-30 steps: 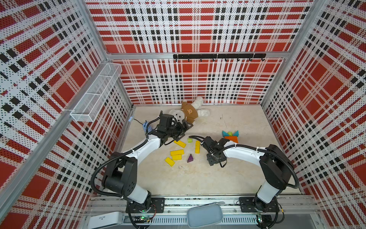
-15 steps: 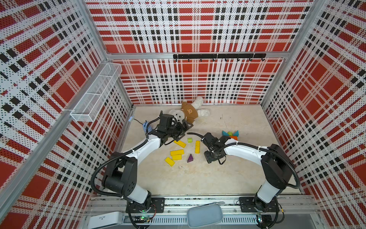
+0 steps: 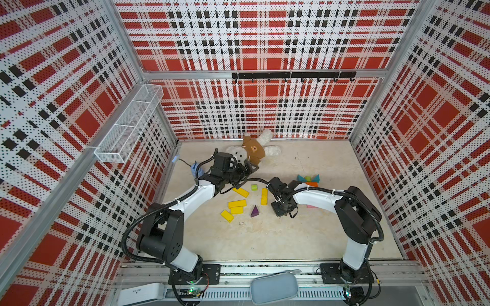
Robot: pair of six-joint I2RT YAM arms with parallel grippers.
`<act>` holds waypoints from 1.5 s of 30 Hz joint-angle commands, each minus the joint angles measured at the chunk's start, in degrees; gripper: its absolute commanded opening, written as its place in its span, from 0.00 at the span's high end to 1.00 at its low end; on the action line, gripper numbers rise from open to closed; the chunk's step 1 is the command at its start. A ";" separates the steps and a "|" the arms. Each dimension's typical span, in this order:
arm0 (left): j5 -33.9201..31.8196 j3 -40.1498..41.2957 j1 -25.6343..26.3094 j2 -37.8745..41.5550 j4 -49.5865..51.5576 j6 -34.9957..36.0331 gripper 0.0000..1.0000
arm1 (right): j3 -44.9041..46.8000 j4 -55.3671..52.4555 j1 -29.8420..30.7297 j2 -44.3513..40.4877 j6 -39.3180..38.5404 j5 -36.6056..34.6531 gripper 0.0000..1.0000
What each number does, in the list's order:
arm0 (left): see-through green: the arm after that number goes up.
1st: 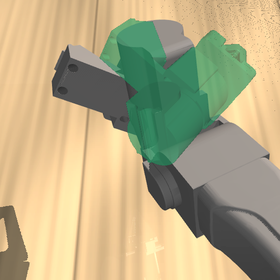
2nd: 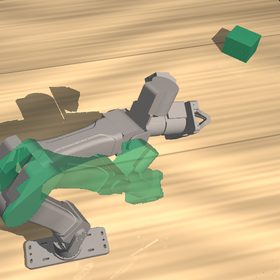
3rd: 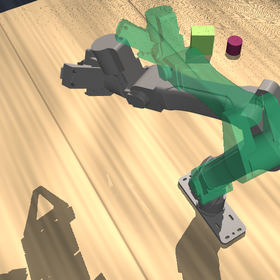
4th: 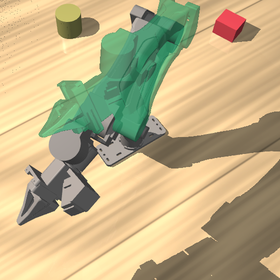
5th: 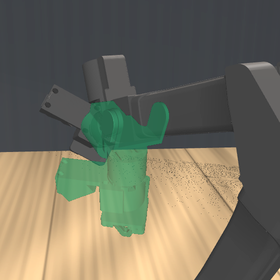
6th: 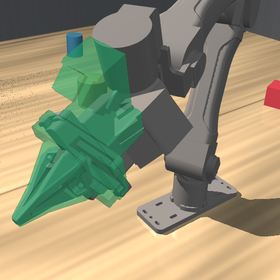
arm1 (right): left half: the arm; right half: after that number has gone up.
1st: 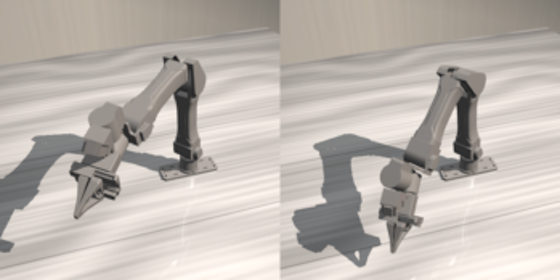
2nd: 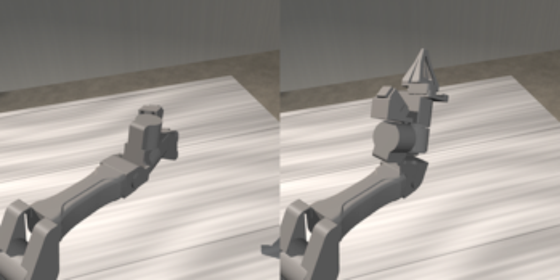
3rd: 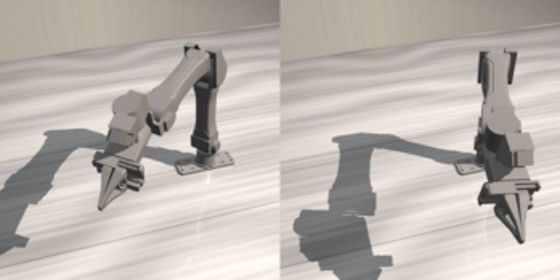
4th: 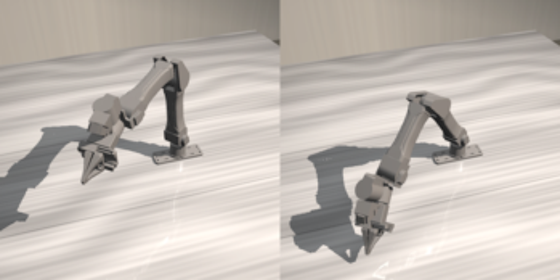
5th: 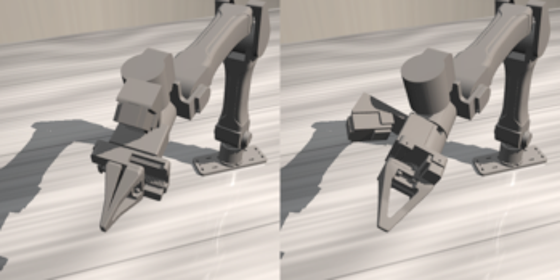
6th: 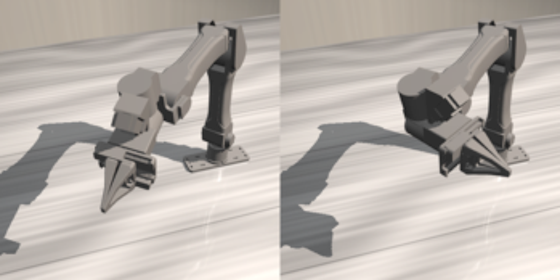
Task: Assemble a carrot with building blocks
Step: Pick up the building block from the center of the board, then place the building block at the center of the board.
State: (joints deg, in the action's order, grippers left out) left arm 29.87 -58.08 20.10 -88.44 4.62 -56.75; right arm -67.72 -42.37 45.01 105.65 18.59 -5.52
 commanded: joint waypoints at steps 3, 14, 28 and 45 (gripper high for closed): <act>1.06 -0.27 0.29 0.35 -1.28 0.06 0.00 | -0.08 0.66 -0.46 -2.24 -1.66 -1.62 0.79; 1.12 -0.08 -0.32 0.40 -1.90 -0.20 0.01 | -7.59 0.45 -8.59 -2.05 -9.46 -1.07 0.79; 1.33 0.23 -0.85 -0.06 -2.76 -0.37 0.01 | -23.93 0.21 -11.42 13.43 -24.05 4.20 0.78; 3.53 1.00 -1.29 -1.31 -5.76 -2.75 0.01 | -30.16 -2.13 -12.39 20.48 -31.30 9.06 0.72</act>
State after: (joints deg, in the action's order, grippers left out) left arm 30.44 -57.84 18.65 -88.92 0.78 -58.76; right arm -96.29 -44.86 32.45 124.40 -11.22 1.26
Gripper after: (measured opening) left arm 0.993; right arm 0.300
